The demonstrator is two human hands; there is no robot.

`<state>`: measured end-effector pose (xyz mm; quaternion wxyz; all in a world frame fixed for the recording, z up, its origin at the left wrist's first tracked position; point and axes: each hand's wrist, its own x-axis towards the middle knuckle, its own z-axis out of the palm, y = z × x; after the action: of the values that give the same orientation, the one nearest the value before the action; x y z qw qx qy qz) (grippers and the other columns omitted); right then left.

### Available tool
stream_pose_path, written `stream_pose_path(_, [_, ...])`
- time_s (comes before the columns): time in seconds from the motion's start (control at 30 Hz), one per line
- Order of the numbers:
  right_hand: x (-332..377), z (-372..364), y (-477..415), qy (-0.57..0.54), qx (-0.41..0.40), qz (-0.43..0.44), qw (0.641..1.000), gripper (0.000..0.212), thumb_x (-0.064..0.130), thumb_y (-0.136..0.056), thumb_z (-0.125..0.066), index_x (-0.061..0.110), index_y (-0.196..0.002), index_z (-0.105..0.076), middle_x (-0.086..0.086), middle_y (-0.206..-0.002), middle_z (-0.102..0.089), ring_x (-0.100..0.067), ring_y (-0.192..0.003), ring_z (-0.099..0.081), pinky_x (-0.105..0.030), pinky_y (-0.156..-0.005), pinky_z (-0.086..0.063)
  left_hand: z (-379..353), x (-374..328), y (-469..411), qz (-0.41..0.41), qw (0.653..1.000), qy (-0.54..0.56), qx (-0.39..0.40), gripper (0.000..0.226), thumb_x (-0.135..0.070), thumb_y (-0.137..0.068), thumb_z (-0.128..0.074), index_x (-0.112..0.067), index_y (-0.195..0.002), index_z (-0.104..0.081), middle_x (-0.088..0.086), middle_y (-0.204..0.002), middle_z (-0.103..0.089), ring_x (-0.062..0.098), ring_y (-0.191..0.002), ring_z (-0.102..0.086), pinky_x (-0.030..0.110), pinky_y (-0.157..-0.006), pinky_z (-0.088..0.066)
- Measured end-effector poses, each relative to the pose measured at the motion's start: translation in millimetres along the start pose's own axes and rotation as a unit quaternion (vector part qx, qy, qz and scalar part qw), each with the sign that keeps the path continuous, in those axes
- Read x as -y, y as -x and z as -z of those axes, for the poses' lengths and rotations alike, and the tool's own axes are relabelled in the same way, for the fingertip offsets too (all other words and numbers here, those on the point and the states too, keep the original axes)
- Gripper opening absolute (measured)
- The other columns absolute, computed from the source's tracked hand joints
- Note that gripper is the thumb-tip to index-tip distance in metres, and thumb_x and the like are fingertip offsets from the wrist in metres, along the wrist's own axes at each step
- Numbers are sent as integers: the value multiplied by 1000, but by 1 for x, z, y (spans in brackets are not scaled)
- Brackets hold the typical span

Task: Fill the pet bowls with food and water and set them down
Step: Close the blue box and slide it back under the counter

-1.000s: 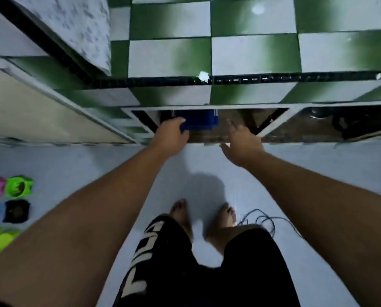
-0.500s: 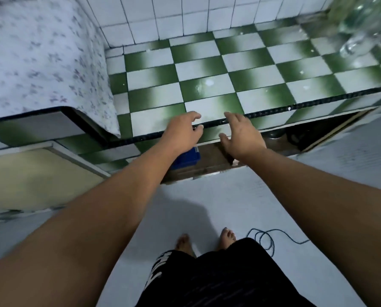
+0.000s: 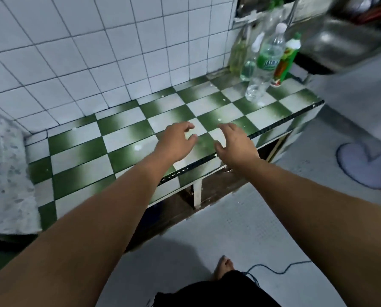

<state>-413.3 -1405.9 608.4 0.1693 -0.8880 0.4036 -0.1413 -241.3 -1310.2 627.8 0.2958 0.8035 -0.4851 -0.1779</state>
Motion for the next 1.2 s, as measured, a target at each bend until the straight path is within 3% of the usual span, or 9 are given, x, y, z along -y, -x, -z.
stream_pose_path(0.37, [-138, 83, -101, -12, -41, -46, 998, 55, 32, -95, -58, 19, -146, -44, -5, -146, -47, -25, -131, -48, -37, -103, -43, -78, -102, -143, -14, 998, 63, 26, 41, -35, -92, -71, -22, -130, -65, 1, -124, -69, 15, -116, -64, 25, -97, -46])
stream_pose_path(0.5, [-166, 96, -138, -88, -63, -75, 991, 53, 28, -92, -63, 17, -143, -49, -6, -139, -55, -22, -122, -56, -35, -103, -46, -98, -114, -194, -9, 993, 107, 52, 43, -37, -89, -75, -22, -127, -65, -1, -117, -68, 14, -108, -65, 26, -91, -48])
stream_pose_path(0.6, [-183, 109, -162, -156, -89, -116, 977, 48, 28, -92, -66, 17, -137, -56, -2, -127, -64, -14, -108, -61, -31, -96, -51, -108, -117, -231, -4, 988, 135, 73, 42, -35, -87, -78, -22, -125, -65, 1, -114, -68, 16, -104, -66, 29, -93, -52])
stream_pose_path(0.67, [-196, 120, -177, -164, -95, -135, 973, 42, 27, -92, -66, 15, -133, -59, -1, -122, -66, -11, -102, -61, -25, -90, -49, -114, -119, -253, 1, 987, 136, 88, 43, -35, -87, -78, -22, -126, -65, 2, -115, -67, 16, -104, -65, 28, -91, -52])
stream_pose_path(0.8, [-220, 131, -206, -196, -138, -178, 954, 38, 23, -93, -65, 13, -129, -60, 1, -114, -66, -14, -98, -64, -30, -88, -54, -124, -121, -292, 2, 987, 122, 107, 48, -38, -86, -79, -23, -130, -63, 1, -117, -67, 17, -104, -65, 32, -93, -53])
stream_pose_path(0.93, [-235, 133, -238, -199, -149, -175, 953, 41, 26, -92, -67, 12, -129, -61, 2, -113, -67, -12, -97, -65, -26, -86, -52, -141, -123, -322, 25, 981, 140, 132, 53, -34, -84, -81, -20, -132, -62, 4, -122, -65, 16, -104, -64, 26, -81, -50])
stream_pose_path(1.1, [-251, 137, -287, -256, -156, -135, 944, 53, 38, -85, -74, 14, -130, -58, 0, -117, -67, -14, -104, -64, -32, -95, -54, -161, -135, -363, 39, 976, 158, 146, 78, -28, -78, -88, -18, -145, -50, 10, -141, -57, 22, -125, -56, 39, -107, -47])
stream_pose_path(1.2, [-258, 144, -309, -291, -126, -115, 941, 69, 38, -84, -78, 16, -142, -48, -1, -135, -58, -13, -117, -57, -25, -99, -47, -172, -147, -382, 40, 973, 148, 171, 89, -26, -77, -89, -20, -152, -40, 6, -152, -49, 22, -134, -50, 37, -108, -42])
